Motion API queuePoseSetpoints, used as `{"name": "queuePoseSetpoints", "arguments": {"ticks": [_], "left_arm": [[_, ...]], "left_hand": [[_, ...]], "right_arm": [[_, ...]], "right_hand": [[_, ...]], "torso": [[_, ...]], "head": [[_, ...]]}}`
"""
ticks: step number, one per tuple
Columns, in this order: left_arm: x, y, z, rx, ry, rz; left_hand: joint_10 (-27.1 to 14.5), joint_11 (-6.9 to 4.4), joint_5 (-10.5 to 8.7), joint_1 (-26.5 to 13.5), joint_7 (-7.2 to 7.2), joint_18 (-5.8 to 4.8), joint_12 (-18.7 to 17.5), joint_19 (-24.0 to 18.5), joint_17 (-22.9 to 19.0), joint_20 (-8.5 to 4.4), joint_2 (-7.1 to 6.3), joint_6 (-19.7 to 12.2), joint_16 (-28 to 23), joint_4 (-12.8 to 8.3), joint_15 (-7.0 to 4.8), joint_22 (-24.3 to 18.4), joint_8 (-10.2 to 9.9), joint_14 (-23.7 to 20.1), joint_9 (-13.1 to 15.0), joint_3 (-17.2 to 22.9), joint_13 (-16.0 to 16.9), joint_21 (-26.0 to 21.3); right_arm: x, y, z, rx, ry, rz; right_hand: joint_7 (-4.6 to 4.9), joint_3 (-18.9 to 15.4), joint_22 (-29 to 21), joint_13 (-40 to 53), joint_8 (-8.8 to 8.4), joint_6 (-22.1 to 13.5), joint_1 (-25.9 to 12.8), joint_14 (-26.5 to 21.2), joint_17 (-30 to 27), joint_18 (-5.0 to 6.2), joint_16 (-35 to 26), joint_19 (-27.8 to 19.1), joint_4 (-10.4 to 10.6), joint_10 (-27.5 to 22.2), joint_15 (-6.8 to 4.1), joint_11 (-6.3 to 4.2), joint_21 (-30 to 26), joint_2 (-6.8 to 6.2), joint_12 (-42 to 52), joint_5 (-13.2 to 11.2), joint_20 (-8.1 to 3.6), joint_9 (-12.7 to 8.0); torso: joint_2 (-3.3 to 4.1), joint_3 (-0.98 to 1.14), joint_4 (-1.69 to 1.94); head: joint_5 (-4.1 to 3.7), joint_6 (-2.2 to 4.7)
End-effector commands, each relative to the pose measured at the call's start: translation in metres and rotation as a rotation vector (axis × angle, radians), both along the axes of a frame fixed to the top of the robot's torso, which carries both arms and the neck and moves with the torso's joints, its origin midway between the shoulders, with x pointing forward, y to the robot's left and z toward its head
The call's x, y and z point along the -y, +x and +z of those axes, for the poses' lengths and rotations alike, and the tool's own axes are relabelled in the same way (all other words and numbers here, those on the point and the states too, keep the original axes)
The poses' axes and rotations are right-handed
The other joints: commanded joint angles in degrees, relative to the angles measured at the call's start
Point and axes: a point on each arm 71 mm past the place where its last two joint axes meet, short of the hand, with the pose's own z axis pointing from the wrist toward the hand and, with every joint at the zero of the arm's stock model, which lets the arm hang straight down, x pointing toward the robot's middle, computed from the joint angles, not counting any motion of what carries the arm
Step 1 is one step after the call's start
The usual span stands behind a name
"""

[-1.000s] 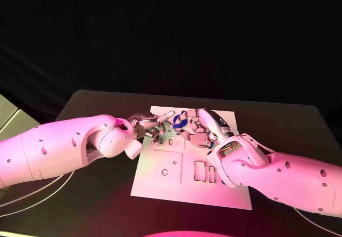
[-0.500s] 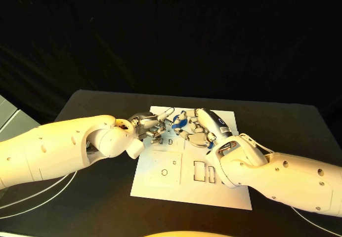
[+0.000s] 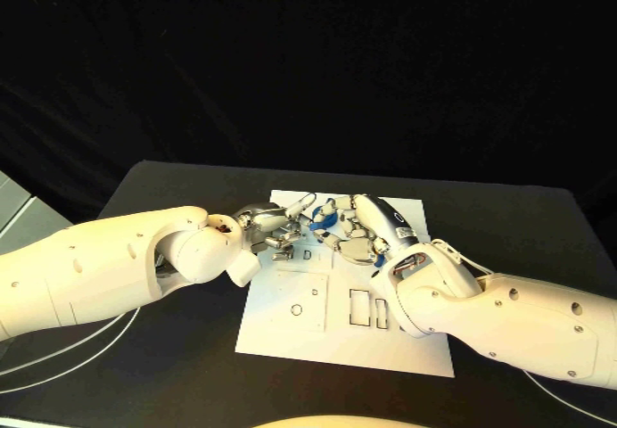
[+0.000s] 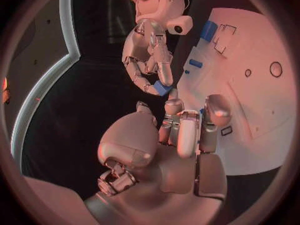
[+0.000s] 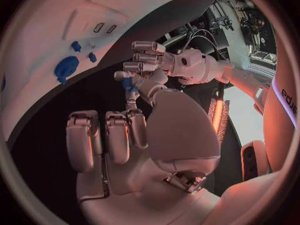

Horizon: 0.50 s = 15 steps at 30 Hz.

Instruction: Assemble the parts on the task board

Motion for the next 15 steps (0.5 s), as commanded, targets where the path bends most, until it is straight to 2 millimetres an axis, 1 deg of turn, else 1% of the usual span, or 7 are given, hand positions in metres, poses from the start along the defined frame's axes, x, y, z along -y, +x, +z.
{"name": "queuePoseSetpoints", "arguments": {"ticks": [1,4,15], "left_arm": [[0.0039,-0.0021,0.0011,-0.007,-0.025,-0.034],[0.0039,-0.0023,0.0010,-0.008,-0.023,-0.039],[0.0022,-0.0016,0.0009,-0.006,-0.024,-0.037]], "left_hand": [[0.52,0.01,-0.06,-0.59,-0.08,-0.55,0.19,0.52,9.85,0.00,0.15,0.34,0.19,-0.04,-0.39,0.04,0.31,3.57,0.05,0.40,0.05,0.19],[1.02,-0.10,-0.06,-0.83,-0.20,-0.66,0.41,0.88,10.34,-0.08,0.15,0.68,0.31,-0.05,-0.49,0.66,0.44,3.83,0.19,0.79,0.55,0.48],[1.67,-0.37,-0.06,-1.12,-0.51,-0.77,0.58,1.27,10.87,-0.25,0.10,1.55,0.45,-0.07,-0.73,1.30,0.84,4.11,0.57,1.44,1.04,0.83]], "right_arm": [[-0.0006,-0.0004,0.0004,0.011,-0.001,0.012],[-0.0003,-0.0002,0.0003,0.012,-0.002,0.011],[0.0028,0.0041,-0.0018,0.011,-0.016,0.000]], "right_hand": [[0.07,0.46,13.48,8.64,0.16,0.16,-0.16,5.45,13.23,-0.70,0.25,5.27,-0.03,0.07,0.46,0.16,0.07,-0.36,-0.38,0.20,0.14,0.30],[0.07,0.46,13.48,8.64,0.16,0.16,-0.16,5.45,13.23,-0.70,0.25,5.27,-0.03,0.07,0.46,0.16,0.07,-0.36,-0.38,0.20,0.14,0.30],[0.07,0.46,13.48,8.64,0.16,0.16,-0.16,5.45,13.23,-0.70,0.25,5.27,-0.03,0.07,0.46,0.16,0.07,-0.36,-0.38,0.20,0.14,0.30]], "torso": [[-0.01,0.01,-0.05],[0.01,0.03,-0.02],[-0.06,-0.01,0.01]], "head": [[-0.01,-0.03],[-0.04,-0.05],[-0.07,-0.10]]}}
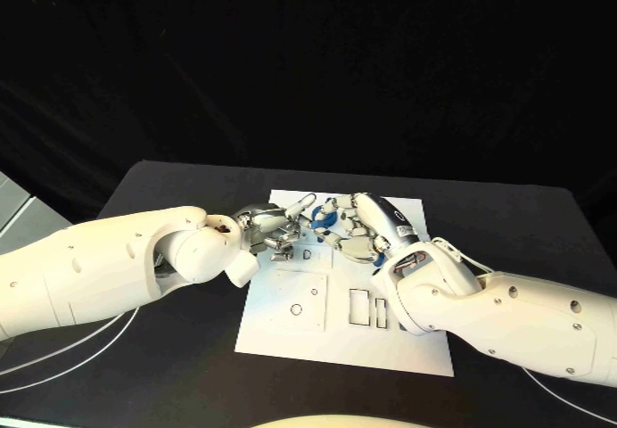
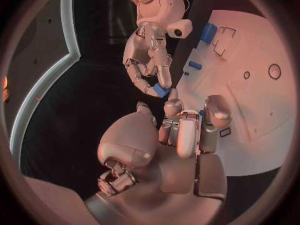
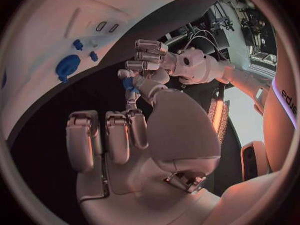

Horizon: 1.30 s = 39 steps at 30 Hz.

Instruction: Assemble the parts on the task board

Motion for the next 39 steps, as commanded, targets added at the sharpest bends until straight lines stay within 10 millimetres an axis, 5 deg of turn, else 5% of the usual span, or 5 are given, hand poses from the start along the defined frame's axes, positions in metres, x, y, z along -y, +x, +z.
{"name": "queuePoseSetpoints", "arguments": {"ticks": [1,23,39], "left_arm": [[0.002,-0.001,0.002,0.001,-0.023,-0.022],[-0.002,0.001,0.001,-0.002,-0.017,-0.007],[0.003,0.000,0.000,-0.004,0.006,-0.030]], "left_hand": [[0.57,-0.08,-0.07,-0.59,-0.02,-0.77,0.36,0.63,10.93,-0.04,0.17,0.69,0.23,-0.14,-0.54,0.16,0.24,3.93,0.15,0.44,0.10,0.39],[0.73,-0.25,-0.07,-0.48,-0.19,-0.82,0.33,0.80,11.03,-0.15,0.08,1.12,0.26,-0.21,-0.68,0.45,0.47,3.99,0.42,0.67,0.12,0.55],[-1.31,1.97,-0.08,-1.03,2.45,-0.92,-0.98,0.67,10.13,0.96,-0.02,-5.02,0.01,-0.19,1.08,0.79,-4.27,3.48,-1.29,-1.97,-1.60,0.87]], "right_arm": [[0.001,0.002,-0.002,0.004,-0.013,0.004],[0.000,0.001,0.000,0.019,-0.001,0.007],[-0.007,-0.007,0.004,0.038,0.030,0.033]], "right_hand": [[0.02,0.46,13.49,8.64,0.15,0.39,0.15,5.45,13.24,-0.70,0.25,5.27,-0.03,0.07,0.46,0.16,0.08,-0.05,-0.38,0.30,0.14,-0.03],[0.13,0.56,13.53,8.69,0.32,0.36,0.24,5.44,13.20,-0.71,0.23,5.29,-0.22,0.07,0.61,0.28,0.13,-0.10,-0.35,0.28,0.29,-0.05],[0.14,0.58,13.56,8.74,0.36,0.37,0.25,5.46,13.28,-0.72,0.28,5.30,-0.25,0.11,0.63,0.29,0.16,-0.10,-0.30,0.28,0.32,-0.06]], "torso": [[-0.03,-0.03,0.00],[0.03,0.01,0.05],[0.01,-0.04,-0.03]], "head": [[0.04,-0.01],[0.12,0.04],[0.20,-0.04]]}}
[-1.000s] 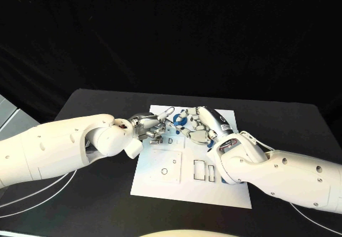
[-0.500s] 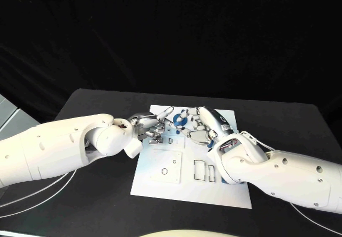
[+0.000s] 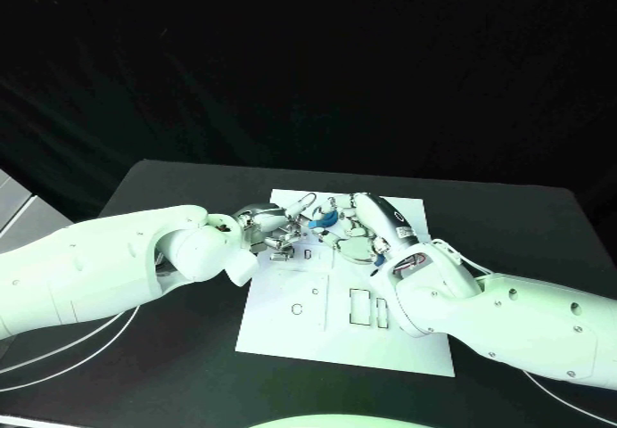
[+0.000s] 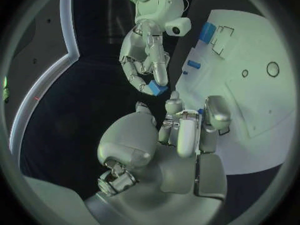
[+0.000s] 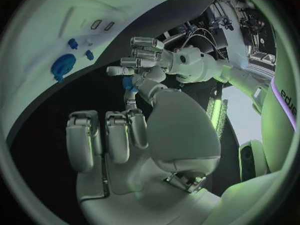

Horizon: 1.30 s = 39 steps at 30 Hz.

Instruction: Assemble the parts on the task board

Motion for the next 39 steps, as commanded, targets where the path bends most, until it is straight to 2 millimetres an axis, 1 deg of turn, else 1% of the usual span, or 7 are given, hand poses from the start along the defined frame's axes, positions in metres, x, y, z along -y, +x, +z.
{"name": "queuePoseSetpoints", "arguments": {"ticks": [1,4,8,13,21,30,39], "left_arm": [[0.0046,-0.0015,0.0008,0.001,-0.007,-0.031],[0.0065,-0.0017,0.0011,-0.001,-0.017,-0.037],[0.0087,-0.0021,0.0018,-0.006,-0.040,-0.042],[0.0092,-0.0022,0.0028,-0.009,-0.066,-0.039],[0.0063,-0.0017,0.0036,-0.006,-0.079,-0.023],[0.0034,-0.0008,0.0032,-0.007,-0.075,-0.010],[0.0015,0.0000,0.0027,-0.002,-0.061,-0.002]], "left_hand": [[-0.06,0.33,-0.08,-0.50,0.00,-0.93,-0.28,-0.01,10.15,0.40,0.06,-0.28,0.01,-0.03,0.44,0.00,-0.37,3.49,-0.09,-0.32,-0.03,0.36],[0.13,0.38,-0.08,-0.52,0.05,-0.97,-0.14,0.09,10.28,0.45,0.08,-0.36,0.04,-0.02,0.49,0.19,-0.46,3.55,-0.15,-0.36,0.28,0.44],[0.42,0.29,-0.08,-0.72,-0.18,-0.95,0.10,0.13,10.50,0.64,0.22,0.82,0.11,0.01,0.53,0.37,-0.02,3.66,-0.07,-0.19,0.61,0.54],[1.24,-0.06,-0.06,-0.95,-0.60,-0.93,0.59,0.13,11.19,0.61,0.31,2.13,0.28,0.04,0.30,0.47,0.49,4.01,0.08,0.38,1.55,0.63],[1.89,-0.47,-0.06,-1.91,-1.07,-1.03,0.85,0.43,11.83,0.37,0.30,3.43,0.44,0.05,-0.06,1.07,0.89,4.33,0.28,2.25,2.13,0.96],[2.08,-1.29,-0.07,-2.62,-2.03,-1.02,0.63,0.42,11.92,-0.19,0.24,5.98,0.45,0.03,-0.75,1.14,2.52,4.38,1.64,3.73,2.13,1.06],[2.08,-1.38,-0.07,-2.63,-2.13,-1.01,0.59,0.37,11.92,-0.26,0.22,6.21,0.45,0.02,-0.83,1.06,2.74,4.39,1.86,3.85,2.11,1.04]], "right_arm": [[-0.0028,-0.0018,0.0013,0.021,0.006,0.017],[-0.0041,-0.0006,0.0003,0.016,0.000,0.017],[-0.0054,0.0020,-0.0012,0.012,-0.007,0.014],[-0.0066,0.0034,-0.0022,0.008,-0.012,0.013],[-0.0035,0.0061,-0.0039,0.002,-0.022,0.003],[-0.0006,0.0074,-0.0047,0.000,-0.028,-0.003],[0.0002,0.0074,-0.0048,0.000,-0.029,-0.005]], "right_hand": [[0.01,0.33,13.58,8.75,0.11,0.28,0.25,5.67,13.31,-0.72,0.28,5.30,0.00,0.11,0.43,0.29,0.16,-0.10,-0.31,0.12,0.32,0.08],[0.01,0.33,13.58,8.75,0.11,0.28,0.25,5.67,13.31,-0.72,0.28,5.30,0.00,0.11,0.43,0.29,0.16,-0.10,-0.31,0.12,0.32,0.08],[0.04,0.36,13.50,8.68,0.16,0.27,0.26,5.65,13.24,-0.69,0.24,5.26,-0.05,0.03,0.47,0.31,0.04,-0.13,-0.41,0.11,0.37,0.07],[0.04,0.36,13.50,8.68,0.16,0.27,0.26,5.65,13.24,-0.69,0.24,5.26,-0.05,0.03,0.47,0.31,0.04,-0.13,-0.41,0.11,0.37,0.07],[0.04,0.36,13.50,8.68,0.16,0.27,0.26,5.65,13.24,-0.69,0.24,5.26,-0.05,0.03,0.47,0.31,0.04,-0.13,-0.41,0.11,0.37,0.07],[0.04,0.36,13.50,8.68,0.16,0.27,0.26,5.65,13.24,-0.69,0.24,5.26,-0.05,0.03,0.47,0.31,0.04,-0.13,-0.41,0.11,0.37,0.07],[0.09,0.36,13.53,8.67,0.22,0.21,0.19,5.66,13.28,-0.70,0.26,5.27,-0.08,0.01,0.53,0.36,0.07,-0.19,-0.44,0.11,0.44,0.03]], "torso": [[-0.02,-0.01,-0.06],[-0.04,-0.04,-0.05],[-0.07,-0.04,-0.04],[-0.01,0.01,-0.04],[-0.03,-0.01,-0.07],[-0.02,0.06,-0.04],[-0.02,0.09,-0.12]], "head": [[0.05,0.00],[0.05,0.00],[-0.01,0.04],[-0.02,0.04],[-0.02,0.04],[-0.01,0.07],[-0.15,0.16]]}}
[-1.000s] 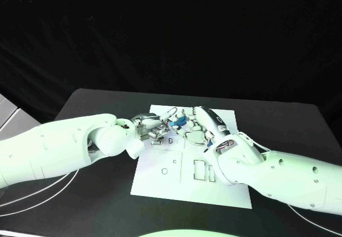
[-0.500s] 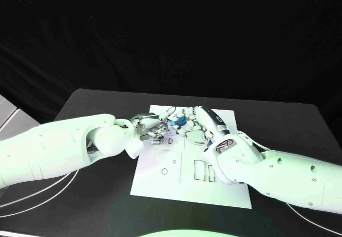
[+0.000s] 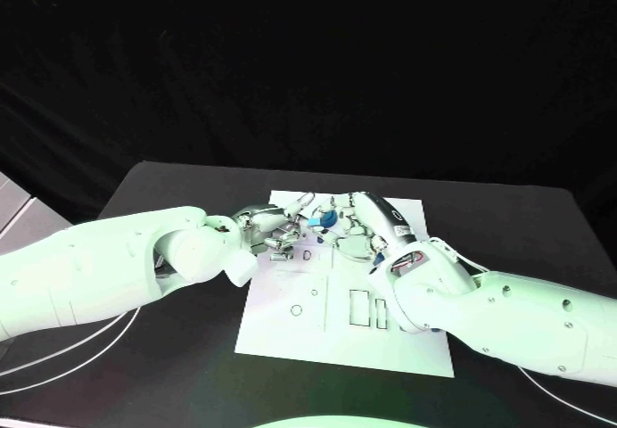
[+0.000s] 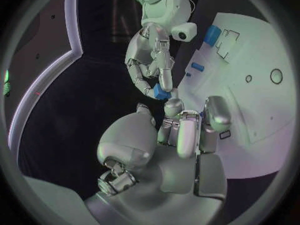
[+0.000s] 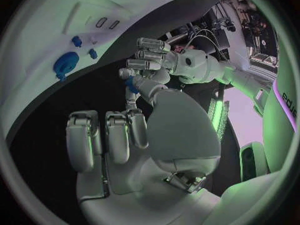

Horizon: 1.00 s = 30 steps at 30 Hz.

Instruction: Assemble the parts on the task board

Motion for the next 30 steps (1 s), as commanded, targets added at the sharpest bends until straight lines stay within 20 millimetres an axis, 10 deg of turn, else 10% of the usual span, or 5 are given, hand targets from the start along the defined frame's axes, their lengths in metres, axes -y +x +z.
{"name": "queuePoseSetpoints", "arguments": {"ticks": [1,30], "left_arm": [[0.0015,0.0004,0.0027,0.015,-0.016,-0.003],[-0.0076,0.0026,0.0019,0.027,0.010,0.021]], "left_hand": [[0.20,-0.36,-0.07,-0.67,0.10,-1.01,0.11,-0.05,11.88,-0.24,-0.09,0.44,0.23,-0.08,-0.39,0.02,0.19,4.38,0.11,0.40,0.03,0.22],[-0.23,-0.37,-0.07,0.14,0.18,-1.00,-0.32,-0.12,11.50,-0.45,-0.26,-0.13,0.12,-0.17,-0.47,-0.09,0.08,4.19,0.45,0.46,-0.58,0.19]], "right_arm": [[0.0003,-0.0001,-0.0022,-0.006,-0.018,0.008],[0.0051,-0.0016,-0.0033,-0.001,-0.010,-0.010]], "right_hand": [[0.03,0.37,13.49,8.68,0.21,0.49,0.35,5.46,13.25,-0.69,0.26,5.27,-0.09,0.01,0.33,0.36,0.07,-0.03,-0.23,0.17,0.44,0.01],[0.06,0.36,13.45,8.67,0.29,0.47,0.24,5.46,13.25,-0.68,0.26,5.25,-0.08,-0.02,0.37,0.40,0.00,-0.09,-0.27,0.17,0.50,-0.03]], "torso": [[0.03,-0.02,-0.01],[0.05,-0.07,0.06]], "head": [[-0.10,0.01],[-0.26,0.06]]}}
